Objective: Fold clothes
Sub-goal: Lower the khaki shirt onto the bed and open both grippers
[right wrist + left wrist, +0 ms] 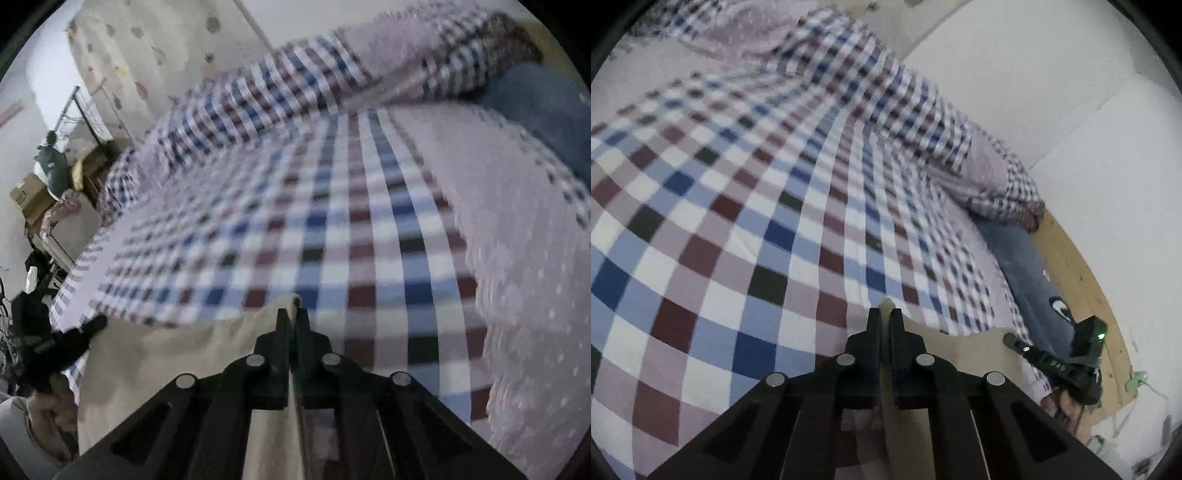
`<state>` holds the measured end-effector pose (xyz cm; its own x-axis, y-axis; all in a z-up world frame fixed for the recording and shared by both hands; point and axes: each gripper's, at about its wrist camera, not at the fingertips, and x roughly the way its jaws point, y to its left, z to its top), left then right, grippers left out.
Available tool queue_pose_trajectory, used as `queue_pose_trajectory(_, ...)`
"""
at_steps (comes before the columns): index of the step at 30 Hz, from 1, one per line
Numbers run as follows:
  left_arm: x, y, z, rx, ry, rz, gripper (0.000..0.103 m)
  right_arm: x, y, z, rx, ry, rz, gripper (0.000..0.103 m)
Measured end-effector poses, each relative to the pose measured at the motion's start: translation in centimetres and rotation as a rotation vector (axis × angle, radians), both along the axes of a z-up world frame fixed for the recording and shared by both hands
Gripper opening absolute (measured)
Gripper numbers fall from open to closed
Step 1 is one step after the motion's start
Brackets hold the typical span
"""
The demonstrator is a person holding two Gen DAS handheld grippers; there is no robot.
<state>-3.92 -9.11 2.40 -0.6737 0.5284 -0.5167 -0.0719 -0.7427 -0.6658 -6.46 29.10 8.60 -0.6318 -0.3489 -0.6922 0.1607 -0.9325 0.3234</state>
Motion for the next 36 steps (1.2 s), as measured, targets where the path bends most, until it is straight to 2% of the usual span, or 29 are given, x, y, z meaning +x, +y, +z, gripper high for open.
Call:
queue_pose_trajectory(2,0.0,0.1,-0.4,-0.017,-0.007,0.012,0.003,-0.1,-0.4,0.4,0.027,0.028,-0.006,0.001)
queue_pose_trajectory(6,-0.4,-0.6,-1.7,0.011,-0.060,0.031,0.005,-1.0,-0.4,-2.3,0.096,-0.036,-0.059,0.003)
queue_pose_trajectory(7,-0.3,-0.8,-1.7,0.009,-0.069,0.044,0.007,-1.0,-0.2,-2.5,0.122,-0.043,-0.086,0.004)
queue_pose_trajectory(8,-0.2,-1.0,-1.6,0.005,-0.077,0.058,0.008,-0.9,0.0,-2.6,0.138,-0.046,-0.105,0.011)
queue_pose_trajectory(9,0.1,-1.5,-1.7,0.018,-0.086,0.076,0.009,-0.8,0.4,-2.4,0.149,-0.047,-0.133,0.011)
queue_pose_trajectory(11,0.4,-2.4,-1.8,0.064,-0.098,0.095,0.017,-0.4,1.4,-1.9,0.133,-0.044,-0.171,0.015)
queue_pose_trajectory(12,0.4,-2.5,-1.8,0.095,-0.099,0.090,0.028,-0.2,2.0,-1.6,0.113,-0.044,-0.186,0.018)
queue_pose_trajectory(13,0.5,-2.6,-1.8,0.125,-0.089,0.074,0.034,0.1,2.6,-1.3,0.091,-0.042,-0.192,0.023)
queue_pose_trajectory(15,0.4,-2.4,-1.6,0.141,-0.077,0.028,0.044,0.7,3.2,-0.6,0.047,-0.035,-0.186,0.027)
queue_pose_trajectory(18,-0.4,-0.8,-1.7,0.029,-0.114,-0.017,0.045,1.3,2.4,0.6,0.005,-0.015,-0.135,0.035)
queue_pose_trajectory(20,-0.4,-0.1,-1.5,-0.022,-0.117,-0.014,0.045,2.2,1.8,0.9,0.053,-0.025,-0.117,0.043)
queue_pose_trajectory(23,-0.1,0.4,-0.9,-0.063,-0.120,-0.013,0.046,4.1,1.4,1.1,0.075,-0.055,-0.117,0.044)
queue_pose_trajectory(28,1.9,0.8,0.2,-0.121,-0.105,-0.028,0.056,8.5,1.0,2.6,0.072,-0.042,-0.104,0.048)
queue_pose_trajectory(36,7.7,3.8,2.6,-0.218,-0.048,-0.105,0.056,15.4,0.4,2.8,0.067,-0.020,-0.076,0.049)
